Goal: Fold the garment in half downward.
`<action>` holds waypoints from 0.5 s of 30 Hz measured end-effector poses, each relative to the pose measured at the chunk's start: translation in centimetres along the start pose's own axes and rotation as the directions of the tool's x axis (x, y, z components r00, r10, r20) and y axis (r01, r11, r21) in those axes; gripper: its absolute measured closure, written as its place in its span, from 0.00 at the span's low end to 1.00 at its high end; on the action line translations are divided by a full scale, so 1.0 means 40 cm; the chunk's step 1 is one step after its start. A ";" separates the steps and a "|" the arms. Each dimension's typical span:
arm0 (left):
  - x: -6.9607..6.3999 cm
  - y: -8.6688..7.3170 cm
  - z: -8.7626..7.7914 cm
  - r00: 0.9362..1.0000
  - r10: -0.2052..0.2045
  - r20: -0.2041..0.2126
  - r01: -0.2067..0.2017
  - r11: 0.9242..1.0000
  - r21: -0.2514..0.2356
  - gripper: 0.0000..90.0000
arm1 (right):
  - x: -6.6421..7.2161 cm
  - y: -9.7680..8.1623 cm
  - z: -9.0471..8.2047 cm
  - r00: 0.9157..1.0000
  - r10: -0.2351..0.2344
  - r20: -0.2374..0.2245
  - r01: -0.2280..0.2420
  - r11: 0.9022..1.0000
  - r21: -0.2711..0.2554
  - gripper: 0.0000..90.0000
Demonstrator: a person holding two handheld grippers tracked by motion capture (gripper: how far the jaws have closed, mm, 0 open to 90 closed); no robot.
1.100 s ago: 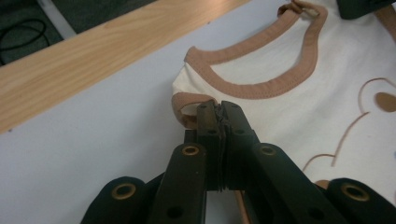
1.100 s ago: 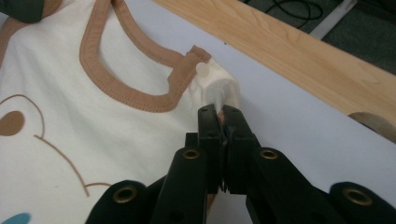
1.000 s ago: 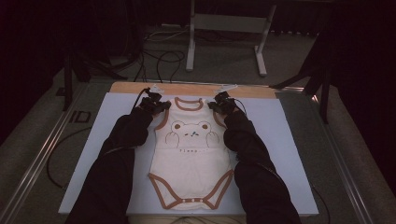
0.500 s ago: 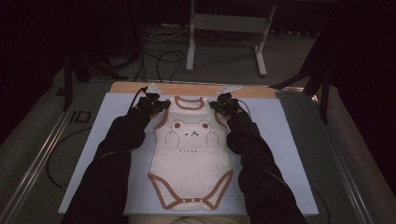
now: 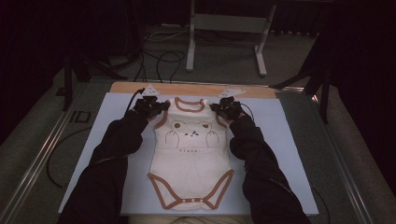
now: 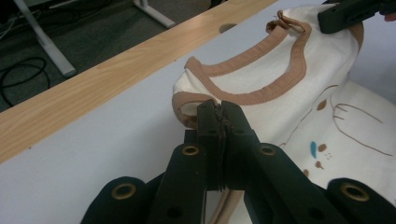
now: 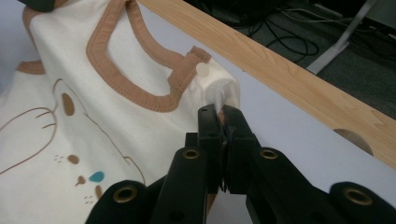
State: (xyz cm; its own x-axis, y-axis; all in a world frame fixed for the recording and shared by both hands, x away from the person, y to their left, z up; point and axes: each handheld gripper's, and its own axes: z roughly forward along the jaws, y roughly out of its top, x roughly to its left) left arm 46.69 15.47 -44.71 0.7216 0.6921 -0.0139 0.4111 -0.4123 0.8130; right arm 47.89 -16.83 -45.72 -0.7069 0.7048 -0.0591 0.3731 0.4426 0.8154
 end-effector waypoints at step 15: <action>-0.053 -0.006 -0.050 0.999 0.025 0.032 -0.024 1.000 -0.013 0.99 | 0.047 -0.009 -0.062 0.999 -0.024 -0.027 0.023 0.999 -0.036 0.98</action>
State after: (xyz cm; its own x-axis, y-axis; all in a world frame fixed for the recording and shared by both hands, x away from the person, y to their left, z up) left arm 43.96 15.30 -43.70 0.7492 0.6622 -0.0126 0.3860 -0.4211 0.8208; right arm 44.93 -17.03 -44.71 -0.7312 0.6792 -0.0630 0.3351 0.4381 0.8341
